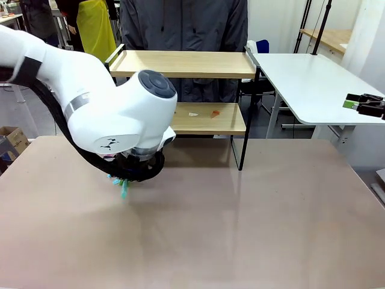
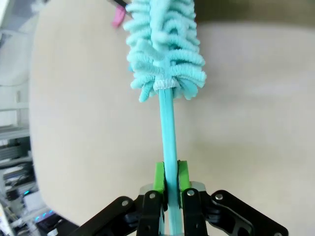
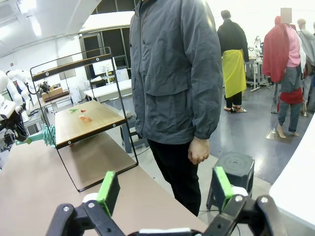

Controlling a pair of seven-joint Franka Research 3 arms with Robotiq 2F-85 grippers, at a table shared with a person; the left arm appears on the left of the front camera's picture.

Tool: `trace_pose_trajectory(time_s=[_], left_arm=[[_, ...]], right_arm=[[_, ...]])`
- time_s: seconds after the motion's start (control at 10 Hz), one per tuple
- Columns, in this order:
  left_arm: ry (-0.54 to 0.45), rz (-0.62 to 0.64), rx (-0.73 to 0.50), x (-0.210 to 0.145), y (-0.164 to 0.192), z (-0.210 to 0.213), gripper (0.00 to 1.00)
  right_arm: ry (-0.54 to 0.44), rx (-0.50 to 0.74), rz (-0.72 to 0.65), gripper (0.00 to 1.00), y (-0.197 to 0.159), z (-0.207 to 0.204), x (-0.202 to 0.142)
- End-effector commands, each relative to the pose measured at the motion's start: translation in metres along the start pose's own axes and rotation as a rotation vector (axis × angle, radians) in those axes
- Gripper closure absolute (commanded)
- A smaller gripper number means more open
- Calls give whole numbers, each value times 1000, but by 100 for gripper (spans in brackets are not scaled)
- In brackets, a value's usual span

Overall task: Clean the shelf.
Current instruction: Clean the specific section of the Shelf indicated by the human with the Duster.

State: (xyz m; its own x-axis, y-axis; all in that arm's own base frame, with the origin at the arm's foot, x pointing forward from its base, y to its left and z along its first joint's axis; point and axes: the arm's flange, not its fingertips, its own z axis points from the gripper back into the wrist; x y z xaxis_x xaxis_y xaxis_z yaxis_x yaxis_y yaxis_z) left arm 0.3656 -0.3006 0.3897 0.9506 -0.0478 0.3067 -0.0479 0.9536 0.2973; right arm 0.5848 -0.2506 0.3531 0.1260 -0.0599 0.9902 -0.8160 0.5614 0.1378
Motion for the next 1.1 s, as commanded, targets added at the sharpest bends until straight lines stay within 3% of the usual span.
trace_pose_trajectory(time_s=[0.0, 0.4, 0.9, 1.0], left_arm=[[-35, -93, -176, -9, 24, 10, 87], [-16, -391, -357, -17, 59, 34, 87], [18, -747, -559, -45, 133, 80, 87], [15, -784, -547, -51, 151, 102, 87]], right_arm=[[-6, -2, 5, 0, 0, -1, 3], [-6, -2, 5, 0, 0, -1, 3], [-6, -2, 5, 0, 0, -1, 3], [-6, -2, 5, 0, 0, -1, 3]])
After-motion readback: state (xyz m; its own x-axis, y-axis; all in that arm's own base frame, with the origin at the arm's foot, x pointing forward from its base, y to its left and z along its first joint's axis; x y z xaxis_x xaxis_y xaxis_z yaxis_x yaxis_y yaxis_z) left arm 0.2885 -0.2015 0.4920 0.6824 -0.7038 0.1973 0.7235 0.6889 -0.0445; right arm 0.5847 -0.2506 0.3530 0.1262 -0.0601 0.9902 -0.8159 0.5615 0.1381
